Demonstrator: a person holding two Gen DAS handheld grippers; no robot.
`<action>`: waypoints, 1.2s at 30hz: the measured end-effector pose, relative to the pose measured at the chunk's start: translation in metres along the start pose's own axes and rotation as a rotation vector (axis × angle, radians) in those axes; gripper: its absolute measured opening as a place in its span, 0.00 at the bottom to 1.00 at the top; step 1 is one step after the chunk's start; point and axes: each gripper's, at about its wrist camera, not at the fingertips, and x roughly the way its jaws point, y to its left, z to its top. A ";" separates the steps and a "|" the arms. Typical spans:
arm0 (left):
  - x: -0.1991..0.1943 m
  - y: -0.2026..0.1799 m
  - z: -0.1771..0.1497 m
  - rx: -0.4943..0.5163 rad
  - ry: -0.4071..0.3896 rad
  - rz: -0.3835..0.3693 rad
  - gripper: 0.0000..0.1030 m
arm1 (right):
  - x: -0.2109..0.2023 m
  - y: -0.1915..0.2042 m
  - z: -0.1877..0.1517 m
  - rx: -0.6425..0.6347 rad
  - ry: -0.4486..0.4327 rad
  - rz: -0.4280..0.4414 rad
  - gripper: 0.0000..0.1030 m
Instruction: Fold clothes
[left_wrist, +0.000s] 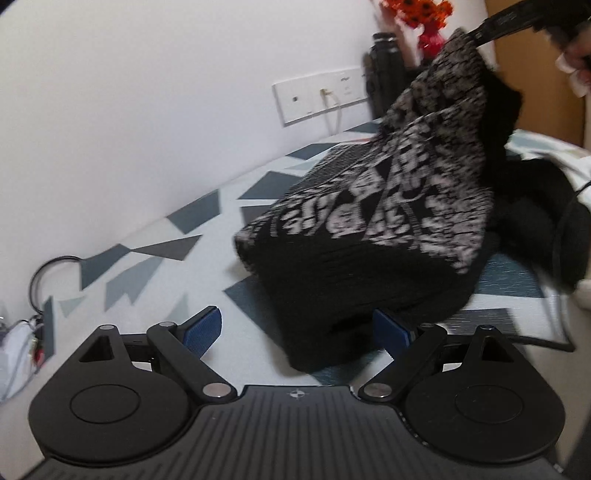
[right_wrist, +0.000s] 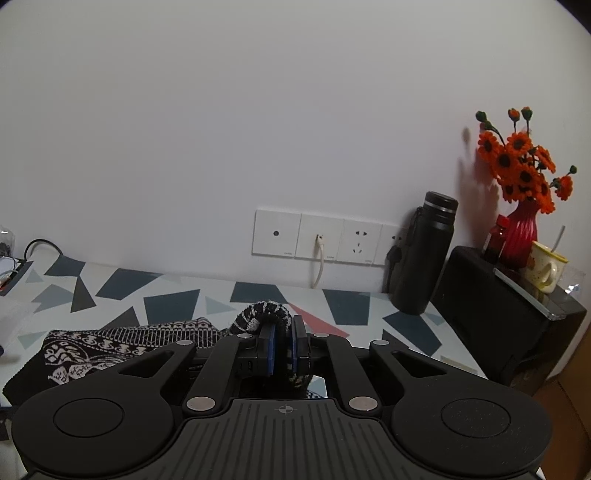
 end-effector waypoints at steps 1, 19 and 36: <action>0.004 0.000 0.000 0.009 0.002 0.011 0.88 | 0.001 -0.001 0.000 0.001 0.003 0.001 0.07; 0.038 0.011 0.008 -0.105 0.111 -0.011 1.00 | 0.035 -0.002 -0.024 0.005 0.111 0.028 0.09; 0.019 0.013 0.027 -0.107 -0.001 -0.095 0.32 | 0.049 -0.010 -0.051 0.040 0.206 0.036 0.10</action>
